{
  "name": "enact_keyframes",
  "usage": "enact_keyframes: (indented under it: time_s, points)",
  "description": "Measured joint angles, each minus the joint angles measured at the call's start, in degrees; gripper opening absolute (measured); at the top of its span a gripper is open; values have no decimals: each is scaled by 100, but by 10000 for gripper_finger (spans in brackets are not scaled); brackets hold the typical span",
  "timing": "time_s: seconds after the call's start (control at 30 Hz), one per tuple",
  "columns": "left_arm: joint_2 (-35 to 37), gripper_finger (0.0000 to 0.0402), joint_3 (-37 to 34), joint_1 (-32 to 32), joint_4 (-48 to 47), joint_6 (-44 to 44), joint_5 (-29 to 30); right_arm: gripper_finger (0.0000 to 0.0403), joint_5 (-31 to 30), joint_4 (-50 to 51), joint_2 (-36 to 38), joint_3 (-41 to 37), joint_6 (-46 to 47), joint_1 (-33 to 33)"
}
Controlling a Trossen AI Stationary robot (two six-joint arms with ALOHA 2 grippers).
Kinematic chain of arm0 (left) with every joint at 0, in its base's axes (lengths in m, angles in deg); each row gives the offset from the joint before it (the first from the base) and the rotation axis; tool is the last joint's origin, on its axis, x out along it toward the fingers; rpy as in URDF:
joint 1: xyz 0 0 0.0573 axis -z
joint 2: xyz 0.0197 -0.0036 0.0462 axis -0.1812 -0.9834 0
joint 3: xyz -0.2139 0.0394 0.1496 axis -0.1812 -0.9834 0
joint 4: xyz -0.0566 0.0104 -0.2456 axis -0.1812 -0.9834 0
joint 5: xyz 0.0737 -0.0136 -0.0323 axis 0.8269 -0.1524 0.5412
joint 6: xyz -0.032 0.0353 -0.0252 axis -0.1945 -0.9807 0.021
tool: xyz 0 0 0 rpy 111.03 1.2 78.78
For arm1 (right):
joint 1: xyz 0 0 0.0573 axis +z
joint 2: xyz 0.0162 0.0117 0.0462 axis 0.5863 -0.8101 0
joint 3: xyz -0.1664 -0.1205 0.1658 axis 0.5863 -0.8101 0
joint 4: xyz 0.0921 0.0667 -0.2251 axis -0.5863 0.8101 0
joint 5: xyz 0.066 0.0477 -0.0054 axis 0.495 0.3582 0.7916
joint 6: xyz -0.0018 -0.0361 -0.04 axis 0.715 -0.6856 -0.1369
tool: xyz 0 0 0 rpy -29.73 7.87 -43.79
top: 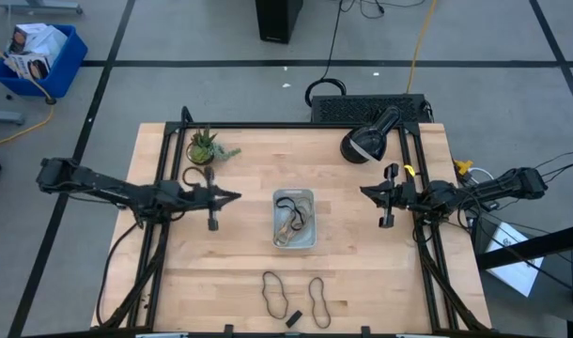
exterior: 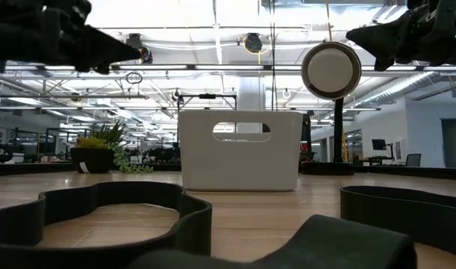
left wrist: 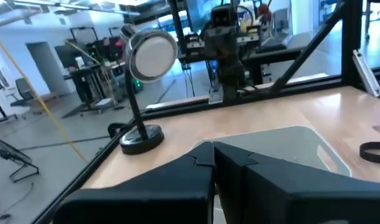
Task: Pick and place rubber bands into bin
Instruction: Put the right black rubber band into the bin
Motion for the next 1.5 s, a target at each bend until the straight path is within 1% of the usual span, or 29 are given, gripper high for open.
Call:
enact_keyframes:
  time_s: [0.2,0.3,0.4,0.67,0.8,0.9,0.93,1.07,1.17,1.27,1.4,1.5]
  points:
    - [900,2,-449,141,-187,-66,38,0,0,51,-1,0,60,1]
    - [1266,2,-473,189,-611,-100,169,0,0,90,-1,0,59,1]
    - [1465,2,-473,192,-889,-143,159,0,0,131,-1,0,-10,1]
    - [1519,1,-473,192,-944,-174,150,0,2,130,-1,0,-45,1]
    - [1521,8,-473,192,-941,-138,107,0,2,185,-1,0,-32,1]
    - [1521,14,-473,192,-930,-136,101,0,10,248,-4,0,365,1]
    - [1519,16,-473,192,-907,-134,101,0,81,245,-4,0,384,2]
    - [1521,18,-473,192,-757,-131,99,0,787,210,-98,133,98,71]
    - [1521,11,-473,192,-696,-129,97,0,901,425,-387,370,61,310]
    - [1519,4,-473,192,-696,-116,96,0,807,824,-865,837,58,648]
    - [1514,12,-473,192,-729,-23,96,0,423,1177,-1821,1475,18,1110]
    - [1508,28,-473,192,-740,107,94,0,428,1554,-2576,2040,-103,1443]
